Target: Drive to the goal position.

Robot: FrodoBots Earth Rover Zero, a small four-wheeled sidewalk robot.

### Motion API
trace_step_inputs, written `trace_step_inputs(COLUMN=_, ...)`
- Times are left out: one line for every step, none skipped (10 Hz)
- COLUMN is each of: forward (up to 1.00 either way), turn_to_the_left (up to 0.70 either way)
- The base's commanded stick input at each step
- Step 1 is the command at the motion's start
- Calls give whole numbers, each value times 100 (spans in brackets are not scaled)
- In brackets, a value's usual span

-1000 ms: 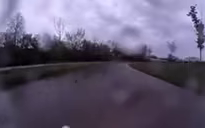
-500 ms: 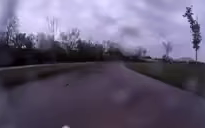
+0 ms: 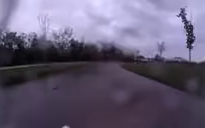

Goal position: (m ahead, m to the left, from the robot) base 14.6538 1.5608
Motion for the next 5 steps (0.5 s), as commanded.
trace_step_inputs(forward=70, turn_to_the_left=0)
trace_step_inputs(forward=70, turn_to_the_left=0)
trace_step_inputs(forward=70, turn_to_the_left=0)
trace_step_inputs(forward=70, turn_to_the_left=0)
trace_step_inputs(forward=70, turn_to_the_left=0)
